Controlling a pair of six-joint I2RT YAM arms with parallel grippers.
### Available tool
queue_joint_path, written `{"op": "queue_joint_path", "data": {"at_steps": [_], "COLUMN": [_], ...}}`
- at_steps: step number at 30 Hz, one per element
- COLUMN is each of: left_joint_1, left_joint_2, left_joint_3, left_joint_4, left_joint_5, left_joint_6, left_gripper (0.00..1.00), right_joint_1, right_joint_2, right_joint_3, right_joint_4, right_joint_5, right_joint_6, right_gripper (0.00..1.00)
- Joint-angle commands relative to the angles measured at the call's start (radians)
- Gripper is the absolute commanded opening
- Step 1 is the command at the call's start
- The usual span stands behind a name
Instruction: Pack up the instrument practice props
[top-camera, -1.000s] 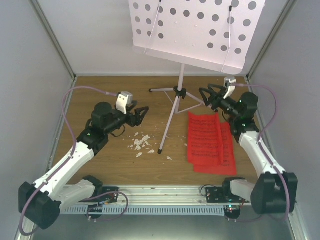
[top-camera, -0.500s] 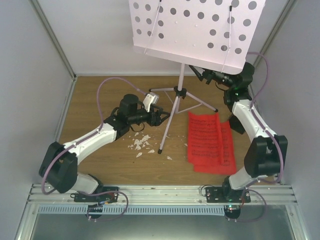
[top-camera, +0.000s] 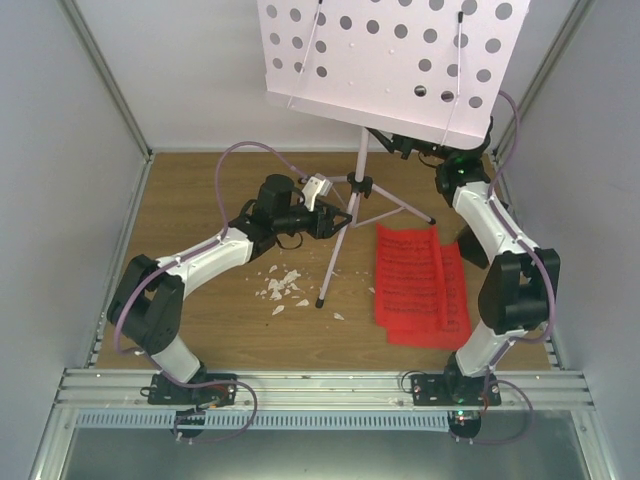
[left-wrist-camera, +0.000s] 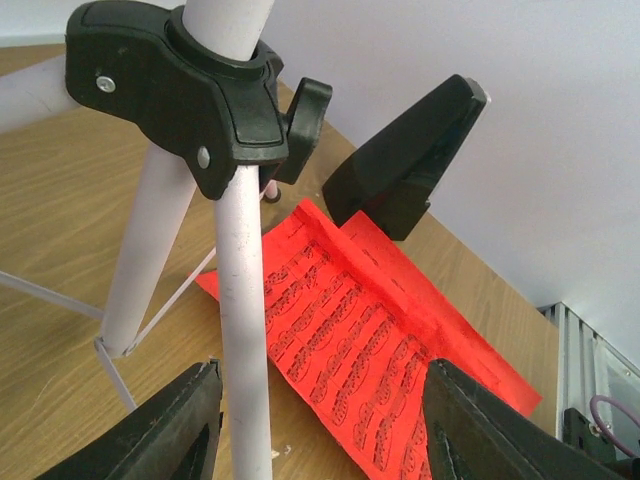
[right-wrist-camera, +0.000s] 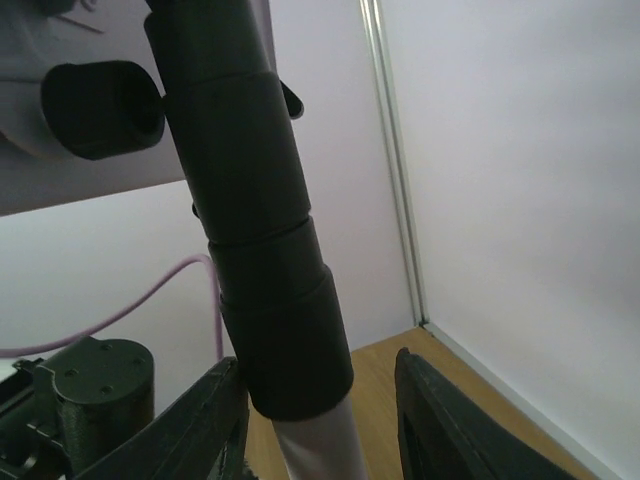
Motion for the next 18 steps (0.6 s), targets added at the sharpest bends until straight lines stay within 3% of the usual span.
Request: {"op": "queue_joint_path", "data": {"at_steps": [1, 9, 18], "left_joint_1": [-0.002, -0.003, -0.020], "left_joint_2": [0.033, 0.075, 0.105], "left_joint_3": [0.049, 0.081, 0.089], "left_joint_4": [0.048, 0.020, -0.012], "left_joint_5": [0.023, 0.028, -0.071], "left_joint_6": [-0.010, 0.008, 0.027], "left_gripper": [0.56, 0.47, 0.57], "right_joint_1": [0.016, 0.030, 0.039], "right_joint_2": [0.045, 0.085, 0.098], "right_joint_3": [0.056, 0.111, 0.127], "right_joint_4": [-0.018, -0.070, -0.084], "right_joint_5": [-0.037, -0.081, -0.088], "right_joint_6": [0.002, -0.021, -0.031], "right_gripper": [0.40, 0.39, 0.32]}}
